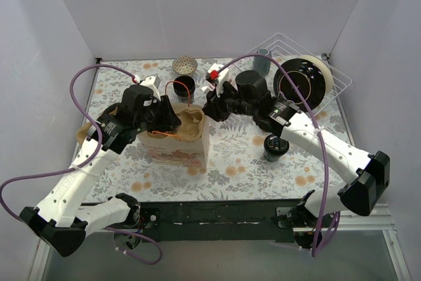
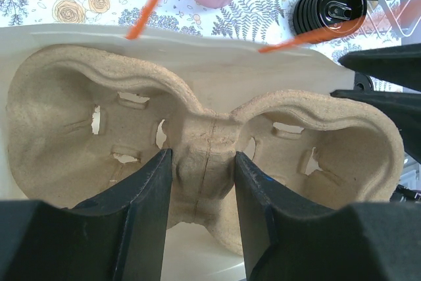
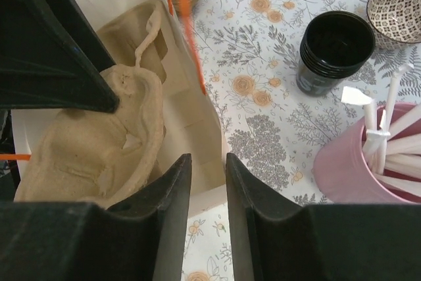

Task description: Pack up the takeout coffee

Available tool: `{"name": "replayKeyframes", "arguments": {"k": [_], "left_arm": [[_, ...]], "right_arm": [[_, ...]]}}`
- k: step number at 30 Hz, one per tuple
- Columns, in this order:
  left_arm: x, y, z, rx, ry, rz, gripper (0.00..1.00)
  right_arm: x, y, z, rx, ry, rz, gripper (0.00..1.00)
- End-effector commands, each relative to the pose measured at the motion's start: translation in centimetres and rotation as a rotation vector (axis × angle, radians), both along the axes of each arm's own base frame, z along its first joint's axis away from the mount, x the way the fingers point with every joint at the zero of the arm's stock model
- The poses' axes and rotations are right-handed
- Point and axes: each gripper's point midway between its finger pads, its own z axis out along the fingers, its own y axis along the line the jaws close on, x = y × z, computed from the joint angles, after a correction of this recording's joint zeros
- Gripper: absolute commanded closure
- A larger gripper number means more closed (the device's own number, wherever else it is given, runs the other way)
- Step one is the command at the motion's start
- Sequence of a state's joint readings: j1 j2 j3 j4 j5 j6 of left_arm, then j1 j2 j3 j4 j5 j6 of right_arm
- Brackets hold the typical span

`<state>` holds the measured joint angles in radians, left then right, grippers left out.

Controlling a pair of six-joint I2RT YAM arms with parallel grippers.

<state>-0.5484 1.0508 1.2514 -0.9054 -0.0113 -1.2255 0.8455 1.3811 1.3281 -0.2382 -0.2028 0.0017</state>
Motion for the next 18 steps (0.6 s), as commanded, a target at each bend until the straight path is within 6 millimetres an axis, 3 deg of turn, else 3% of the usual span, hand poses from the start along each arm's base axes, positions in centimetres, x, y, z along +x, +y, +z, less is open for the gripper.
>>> {"name": "replayKeyframes", "arguments": {"k": [1,11,14,15,18], "left_arm": [[-0.2,-0.1,0.5,0.0,-0.036,-0.03,0.94],[-0.2,-0.1,0.4,0.013,-0.033,-0.037,0.95],[-0.1,0.0,0.1,0.027,-0.026,-0.044,0.95],[-0.1,0.0,0.1,0.031,-0.023,-0.046,0.95],[0.0,0.2,0.1,0.055,-0.017,-0.042,0.95]], "right_arm": [[-0.2,1.2,1.6,-0.006,-0.03,0.073,0.66],[0.9,1.4,-0.3,-0.119,-0.042,0.084,0.74],[1.0,1.2,-0.4,-0.153,-0.052,0.093,0.85],[1.0,1.2,-0.4,-0.158,-0.056,0.096,0.97],[0.9,1.2,-0.4,-0.173,-0.073,0.117,0.99]]}}
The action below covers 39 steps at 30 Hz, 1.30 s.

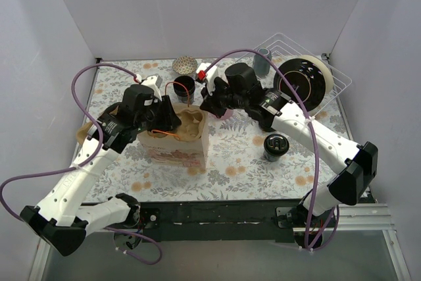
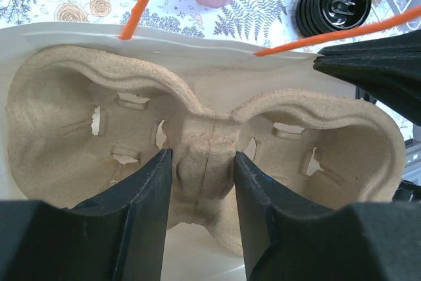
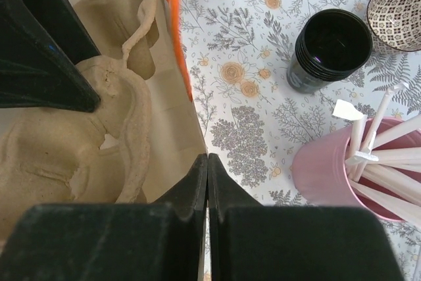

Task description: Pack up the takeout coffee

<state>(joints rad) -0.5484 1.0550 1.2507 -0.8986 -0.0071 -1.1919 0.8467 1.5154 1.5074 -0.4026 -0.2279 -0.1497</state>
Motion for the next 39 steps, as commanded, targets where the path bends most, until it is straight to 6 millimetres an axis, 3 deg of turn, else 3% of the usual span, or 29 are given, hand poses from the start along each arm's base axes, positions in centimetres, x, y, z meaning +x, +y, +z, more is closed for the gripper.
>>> {"name": "replayKeyframes", "arguments": {"k": [1,8,12,19,30,39], "left_arm": [[-0.2,0.4,0.2,0.04,-0.003,-0.016,0.95],[0.6,2.2,0.2,0.14,-0.002,0.052,0.97],[1.1,2.2,1.2,0.142,-0.028,0.059,0.98],[2.1,2.7,2.1,0.176,-0.038,0.096,0.99],[1.4,4.4,1.3,0.255,0.006,0.14,0.99],[1.8,4.2,-0.1,0.273,0.003,0.117,0.99]], "right_arm": [[-0.4,-0.1,0.7,-0.031,-0.038,0.037,0.99],[-0.7,0.2,2.4,-0.007,-0.094,0.061,0.99],[-0.8,0.2,1.1,-0.041,-0.089,0.061,0.99],[-0.7,0.3,0.4,-0.052,-0.096,0.056,0.99],[-0.3,0.1,1.7,-0.03,-0.148,0.04,0.99],[-0.3,0.9,3.2,0.032,-0.149,0.028,0.99]]}}
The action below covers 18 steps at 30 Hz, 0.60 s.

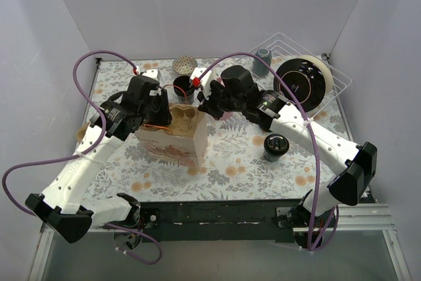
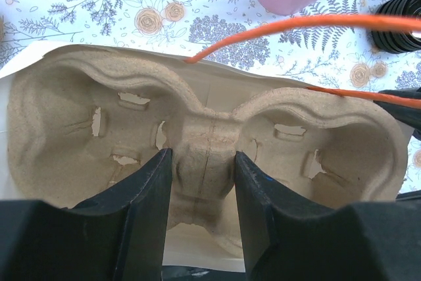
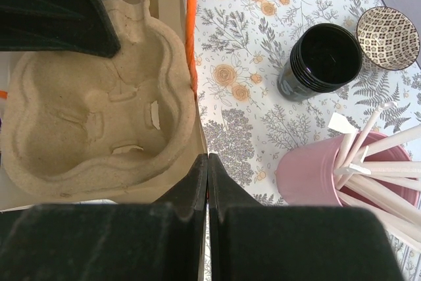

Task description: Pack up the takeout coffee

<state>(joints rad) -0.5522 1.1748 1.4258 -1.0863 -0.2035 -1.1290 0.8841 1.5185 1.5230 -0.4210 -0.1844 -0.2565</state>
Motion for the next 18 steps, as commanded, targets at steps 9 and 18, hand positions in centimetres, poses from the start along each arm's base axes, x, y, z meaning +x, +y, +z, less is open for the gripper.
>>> {"name": "replayKeyframes", "arguments": {"k": [9,18], "left_arm": [[1.3,2.2,-2.6,0.143,-0.011,0.082,1.0],[2.0,2.2,-3.2,0.144,-0.039,0.087,1.0]], "right_arm": [[-0.2,1.3,3.0,0.098,-0.044,-0.016,0.99],[-0.1,1.8,2.5,0.088,-0.037,-0.008,0.99]]}}
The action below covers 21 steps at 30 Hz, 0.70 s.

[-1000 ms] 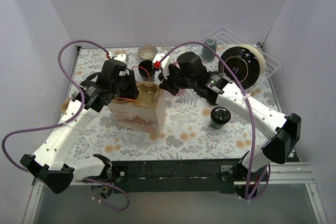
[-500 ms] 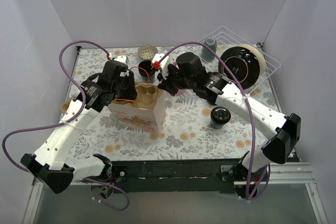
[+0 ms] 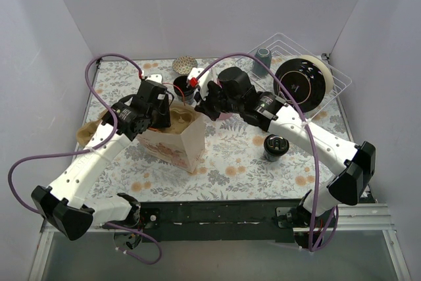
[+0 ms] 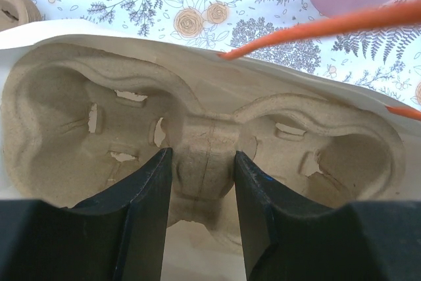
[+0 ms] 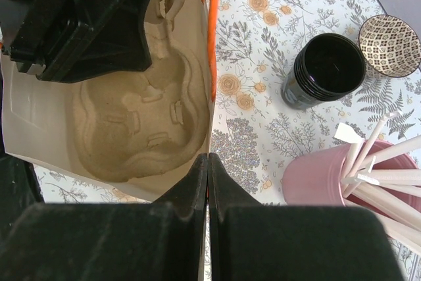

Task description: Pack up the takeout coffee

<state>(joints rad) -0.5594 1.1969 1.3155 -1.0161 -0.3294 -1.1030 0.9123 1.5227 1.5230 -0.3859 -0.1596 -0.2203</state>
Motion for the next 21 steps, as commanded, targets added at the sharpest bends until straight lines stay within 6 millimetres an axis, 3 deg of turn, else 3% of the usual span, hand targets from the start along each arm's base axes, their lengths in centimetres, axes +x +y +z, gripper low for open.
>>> {"name": "replayKeyframes", "arguments": {"k": [1,6,10,12,19,21], "left_arm": [[0.4,0.4,0.1,0.006,-0.036,0.018,1.0],[-0.5,-1.3,-1.3,-0.097,-0.014,-0.026,0.98],[-1.5,-1.2,-4.5,-0.094,0.055,-0.019,0.97],[-1.6,-1.2,-4.9,-0.098,0.058,-0.014,0.95],[-1.3,-1.0,-5.4,-0.08,0.059,0.0,0.72],[-1.0,-1.1,-4.7,-0.088,0.04,0.0,0.64]], "right_arm": [[0.3,0.8,2.1,0.061,-0.039,0.002,0.99],[-0.1,1.0,1.4,0.072,-0.023,0.017,0.99],[-0.3,1.3,0.7,0.075,-0.022,0.039,0.99],[-0.2,1.4,0.8,0.082,-0.023,0.038,0.99],[-0.2,1.4,0.9,0.086,-0.025,0.034,0.99],[-0.3,1.5,0.6,0.078,-0.028,0.047,0.99]]}}
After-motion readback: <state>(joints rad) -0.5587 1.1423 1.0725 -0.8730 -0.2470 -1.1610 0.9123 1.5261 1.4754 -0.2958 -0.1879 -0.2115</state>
